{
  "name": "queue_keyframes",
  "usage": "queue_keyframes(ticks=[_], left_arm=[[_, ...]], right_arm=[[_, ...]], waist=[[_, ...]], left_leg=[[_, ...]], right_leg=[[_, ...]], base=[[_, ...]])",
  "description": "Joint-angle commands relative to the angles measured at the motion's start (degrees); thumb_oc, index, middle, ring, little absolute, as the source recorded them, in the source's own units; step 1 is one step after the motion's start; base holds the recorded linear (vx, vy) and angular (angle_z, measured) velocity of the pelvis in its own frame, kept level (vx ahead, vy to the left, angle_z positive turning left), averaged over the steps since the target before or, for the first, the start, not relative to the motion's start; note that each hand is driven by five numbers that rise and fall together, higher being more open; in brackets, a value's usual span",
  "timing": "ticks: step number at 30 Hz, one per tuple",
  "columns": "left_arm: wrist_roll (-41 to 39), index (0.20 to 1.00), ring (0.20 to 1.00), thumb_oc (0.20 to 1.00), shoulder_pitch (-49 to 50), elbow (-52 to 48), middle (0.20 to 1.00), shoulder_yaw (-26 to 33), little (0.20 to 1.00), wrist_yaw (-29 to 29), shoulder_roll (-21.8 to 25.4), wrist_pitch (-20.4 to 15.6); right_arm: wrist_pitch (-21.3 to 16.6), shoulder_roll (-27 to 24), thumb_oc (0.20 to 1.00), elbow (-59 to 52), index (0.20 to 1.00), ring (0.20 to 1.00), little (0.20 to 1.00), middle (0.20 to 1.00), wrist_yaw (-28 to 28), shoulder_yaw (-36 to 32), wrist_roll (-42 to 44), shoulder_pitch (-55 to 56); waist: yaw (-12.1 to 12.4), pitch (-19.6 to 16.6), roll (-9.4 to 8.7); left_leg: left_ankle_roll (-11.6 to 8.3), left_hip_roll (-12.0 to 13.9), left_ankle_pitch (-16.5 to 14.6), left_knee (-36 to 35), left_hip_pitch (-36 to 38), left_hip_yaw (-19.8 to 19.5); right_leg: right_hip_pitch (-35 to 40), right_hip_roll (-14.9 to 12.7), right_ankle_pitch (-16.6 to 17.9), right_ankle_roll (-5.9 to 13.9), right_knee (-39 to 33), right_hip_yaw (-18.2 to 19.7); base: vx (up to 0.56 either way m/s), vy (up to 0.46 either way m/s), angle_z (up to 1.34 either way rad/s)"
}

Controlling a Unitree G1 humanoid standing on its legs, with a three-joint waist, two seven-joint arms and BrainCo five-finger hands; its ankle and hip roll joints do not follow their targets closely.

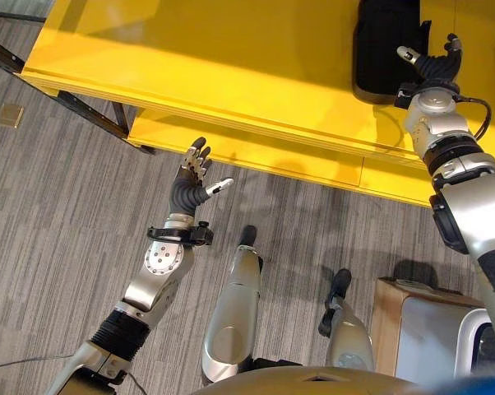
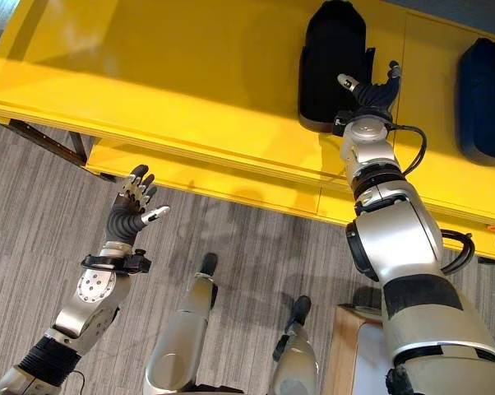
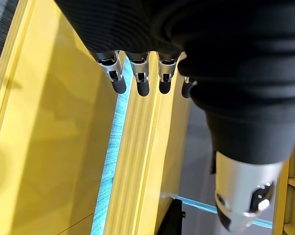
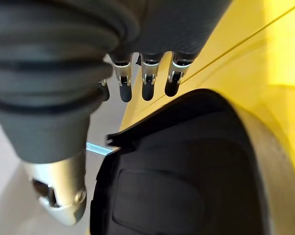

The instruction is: Move parts from the plastic box to the shelf.

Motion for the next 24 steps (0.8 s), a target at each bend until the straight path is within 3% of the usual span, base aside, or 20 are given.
queue_keyframes(ticks=[1, 24], left_arm=[[1.62, 1.000, 1.000, 1.000, -0.25, -1.79, 1.000, 0.82, 1.000, 0.42, -0.11, -3.23], [1.13, 1.000, 1.000, 1.000, -0.43, -1.36, 1.000, 0.96, 1.000, 0.68, 0.24, -3.25]], right_arm=[[-3.54, -3.68, 1.000, -5.54, 1.000, 1.000, 1.000, 1.000, -0.30, 0.50, 0.10, 0.03], [-4.16, 1.20, 1.000, -5.78, 1.000, 1.000, 1.000, 1.000, -0.19, -0.76, 2.20, 0.67]], waist=[[0.68, 1.47, 1.63], [0.83, 1.59, 1.00]], left_leg=[[0.65, 0.19, 3.19, -6.47, 0.63, 4.62], [0.84, 0.30, 2.98, -5.95, 0.11, 4.63]], right_leg=[[3.56, 1.13, -11.04, -1.25, 10.10, -0.24], [3.58, 1.55, -11.28, -1.44, 10.19, -0.30]], base=[[0.00, 0.000, 0.00], [0.00, 0.000, 0.00]])
